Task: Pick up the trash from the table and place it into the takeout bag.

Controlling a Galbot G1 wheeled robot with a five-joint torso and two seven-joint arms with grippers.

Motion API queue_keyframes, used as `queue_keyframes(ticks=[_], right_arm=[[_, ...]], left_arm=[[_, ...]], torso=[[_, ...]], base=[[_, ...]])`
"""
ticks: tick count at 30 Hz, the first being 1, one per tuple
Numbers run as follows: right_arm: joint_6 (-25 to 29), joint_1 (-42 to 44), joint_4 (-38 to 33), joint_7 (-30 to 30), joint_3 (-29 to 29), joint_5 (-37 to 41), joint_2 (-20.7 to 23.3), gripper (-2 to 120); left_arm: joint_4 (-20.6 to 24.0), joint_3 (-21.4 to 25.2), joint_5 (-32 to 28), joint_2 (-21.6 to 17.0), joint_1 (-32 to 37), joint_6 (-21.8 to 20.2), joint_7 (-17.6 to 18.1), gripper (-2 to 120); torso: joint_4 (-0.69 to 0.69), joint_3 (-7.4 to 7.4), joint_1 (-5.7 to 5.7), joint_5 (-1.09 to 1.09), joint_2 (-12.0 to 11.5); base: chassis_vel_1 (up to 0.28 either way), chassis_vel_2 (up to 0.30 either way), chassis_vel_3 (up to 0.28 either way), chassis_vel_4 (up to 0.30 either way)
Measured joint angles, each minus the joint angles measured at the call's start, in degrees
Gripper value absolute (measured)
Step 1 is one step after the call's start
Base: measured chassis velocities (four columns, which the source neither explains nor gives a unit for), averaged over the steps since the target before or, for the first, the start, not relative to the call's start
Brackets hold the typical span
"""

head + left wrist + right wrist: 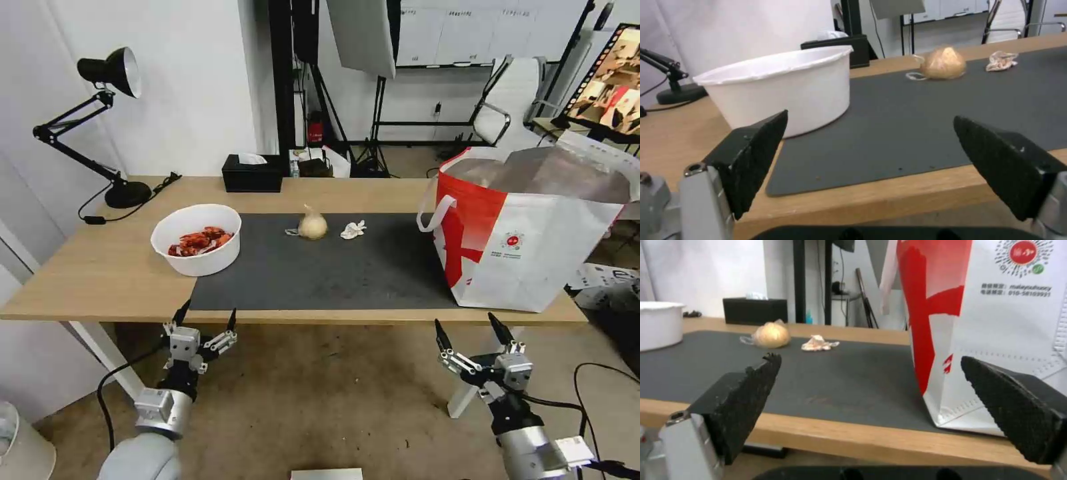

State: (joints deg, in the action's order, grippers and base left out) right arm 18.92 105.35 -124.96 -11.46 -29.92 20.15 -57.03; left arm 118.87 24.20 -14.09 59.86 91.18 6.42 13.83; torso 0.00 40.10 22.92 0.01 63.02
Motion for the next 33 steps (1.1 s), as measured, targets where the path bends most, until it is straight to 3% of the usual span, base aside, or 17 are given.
queue_keyframes(ticks=[7,8,10,13,15,17,18,19,20,22,24,26,28,30,32,33], right_arm=[[-2.53,-2.77,1.04,1.4,1.13,2.66,1.93,100],[-5.34,-6.44,1.03,2.25,2.79,5.7,4.94,100],[-5.6,-6.84,1.02,2.31,3.0,6.06,5.29,100],[-10.11,-16.46,1.22,3.08,7.99,12.96,12.2,100],[-10.97,-19.19,1.69,3.15,9.65,14.5,13.54,100],[-13.11,-29.46,4.74,3.07,16.35,18.81,16.87,100],[-13.11,-29.46,4.74,3.07,16.35,18.81,16.87,100],[-13.91,-34.88,6.73,2.6,19.9,20.61,17.56,100],[-14.5,-41.57,9.41,1.66,24.27,22.47,17.63,100],[-14.74,-44.0,10.43,1.3,26.03,23.15,17.48,100],[-16.44,-53.37,14.92,-0.53,33.29,25.56,15.92,100],[-17.31,-56.04,16.44,-1.48,35.55,26.12,15.25,100],[-19.9,-64.69,21.31,-5.39,42.15,29.76,12.25,100],[-20.59,-66.8,22.55,-6.39,43.36,31.18,11.36,100],[-23.32,-75.19,29.2,-9.44,47.8,34.58,6.23,100],[-23.32,-75.19,29.2,-9.44,47.8,34.58,6.23,100]], left_arm=[[-0.06,0.29,0.14,0.5,-0.07,-0.51,-0.02,100],[-0.06,0.71,0.02,0.65,0.26,-0.53,-0.03,100],[-0.06,0.78,0.0,0.66,0.3,-0.53,-0.04,100],[0.33,1.57,-0.67,0.59,0.36,-0.84,-0.05,100],[0.39,1.69,-0.77,0.6,0.26,-0.98,-0.05,100],[0.48,1.97,-1.0,1.03,0.01,-1.34,-0.02,100],[0.48,1.97,-1.0,1.03,0.01,-1.34,-0.02,100],[0.49,2.03,-1.05,1.43,0.0,-1.47,-0.01,100],[0.5,2.1,-1.06,1.88,0.03,-1.54,0.05,100],[0.5,2.13,-1.07,2.02,0.06,-1.58,0.07,100],[0.5,2.56,-0.83,2.36,0.19,-1.59,0.12,100],[0.49,2.73,-0.71,2.4,0.2,-1.59,0.13,100],[0.49,3.28,-0.59,2.5,0.28,-1.58,0.11,100],[0.51,3.4,-0.59,2.55,0.31,-1.56,0.11,100],[0.55,4.1,-0.6,2.91,0.56,-1.47,0.11,100],[0.55,4.1,-0.6,2.91,0.56,-1.47,0.11,100]], torso=[[-0.02,0.0,0.0,0.0,0.0],[-0.01,0.0,0.0,0.0,0.0],[-0.02,0.0,-0.01,0.0,0.0],[0.02,0.01,0.01,-0.01,0.0],[0.01,0.01,0.01,-0.02,0.0],[0.02,0.01,0.01,0.0,-0.01],[0.02,0.01,0.01,0.0,-0.01],[0.0,0.02,0.01,-0.01,-0.01],[0.0,0.01,0.01,-0.01,0.0],[0.01,0.01,0.01,-0.01,-0.01],[0.01,0.02,0.01,-0.01,-0.01],[0.01,0.02,0.01,-0.02,-0.01],[0.0,0.01,0.01,0.02,-0.01],[0.0,0.01,0.01,-0.01,-0.01],[0.01,0.02,0.02,-0.01,-0.01],[0.01,0.02,0.02,-0.01,-0.01]], base=[[0.0,0.0,0.0,0.0],[0.0,0.0,0.0,0.0],[0.0,0.0,0.0,0.0],[0.0,0.0,0.0,0.0],[0.0,0.0,0.0,0.0],[0.0,0.0,0.0,0.0],[0.0,0.0,0.0,0.0],[0.0,0.0,0.0,0.0],[0.0,0.0,0.0,0.0],[0.0,0.0,0.0,0.0],[0.0,0.0,0.0,0.0],[0.0,0.0,0.0,0.0],[0.0,0.0,0.0,0.0],[0.0,0.0,0.0,0.0],[0.0,0.0,0.0,0.0],[0.0,0.0,0.0,0.0]])
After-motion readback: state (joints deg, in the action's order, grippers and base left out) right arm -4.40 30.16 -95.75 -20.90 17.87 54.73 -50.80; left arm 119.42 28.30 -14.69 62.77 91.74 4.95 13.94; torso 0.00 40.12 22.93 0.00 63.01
